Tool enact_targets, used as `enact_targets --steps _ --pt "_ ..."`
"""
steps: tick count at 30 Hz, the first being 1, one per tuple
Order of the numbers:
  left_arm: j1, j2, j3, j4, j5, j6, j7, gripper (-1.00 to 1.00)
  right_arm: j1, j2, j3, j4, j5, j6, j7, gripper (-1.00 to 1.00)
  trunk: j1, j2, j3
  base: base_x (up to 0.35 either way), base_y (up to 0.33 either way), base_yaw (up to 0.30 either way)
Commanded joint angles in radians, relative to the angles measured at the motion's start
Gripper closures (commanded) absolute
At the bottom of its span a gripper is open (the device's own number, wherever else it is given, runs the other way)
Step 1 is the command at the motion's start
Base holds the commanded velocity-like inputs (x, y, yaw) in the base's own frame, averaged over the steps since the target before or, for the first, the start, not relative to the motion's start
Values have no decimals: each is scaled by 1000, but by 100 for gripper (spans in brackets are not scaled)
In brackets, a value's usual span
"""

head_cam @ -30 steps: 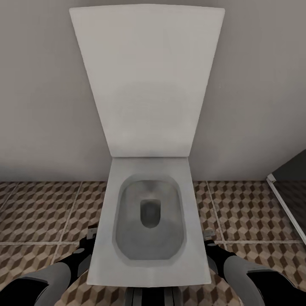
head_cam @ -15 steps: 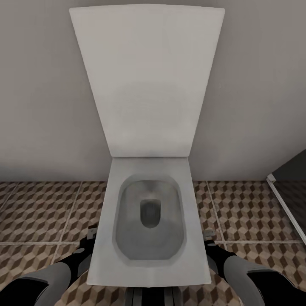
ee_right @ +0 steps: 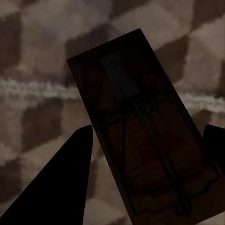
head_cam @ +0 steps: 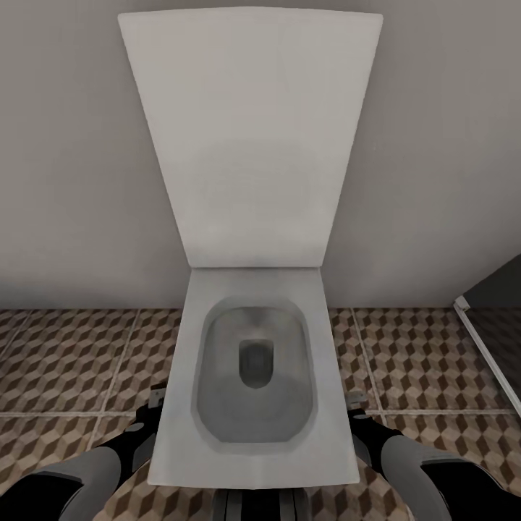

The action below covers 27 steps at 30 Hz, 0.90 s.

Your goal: Take the four mousetraps from the cabinet in the bathroom and place them on the bathroom floor. Make sure all four end up on the same floor surface, and ensure that at least two of them are either under or directly next to the same bathroom sink.

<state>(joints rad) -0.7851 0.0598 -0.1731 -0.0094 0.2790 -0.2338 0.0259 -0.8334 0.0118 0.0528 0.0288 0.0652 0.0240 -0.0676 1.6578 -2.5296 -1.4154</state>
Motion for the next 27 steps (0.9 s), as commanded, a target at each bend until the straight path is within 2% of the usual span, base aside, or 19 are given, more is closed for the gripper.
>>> enact_targets --steps 1,9,12,18,27 --pt "0 0 -9 1 4 -3 4 100 -1 0 5 2 7 1 -4 100 0 0 -1 0 0 0" --pt "0 1 -9 2 6 7 -20 100 -1 2 5 2 7 -3 -5 100 0 0 -1 0 0 0" --pt "0 2 -9 2 6 29 -48 100 -1 2 5 2 7 -4 -6 100 0 0 -1 0 0 0" --pt "0 5 -9 2 5 59 -63 100 -1 2 5 2 7 -5 -6 100 0 0 -1 0 0 0" --pt "0 9 -9 2 5 65 -89 100 -1 3 5 2 7 -6 -6 100 0 0 -1 0 0 0"
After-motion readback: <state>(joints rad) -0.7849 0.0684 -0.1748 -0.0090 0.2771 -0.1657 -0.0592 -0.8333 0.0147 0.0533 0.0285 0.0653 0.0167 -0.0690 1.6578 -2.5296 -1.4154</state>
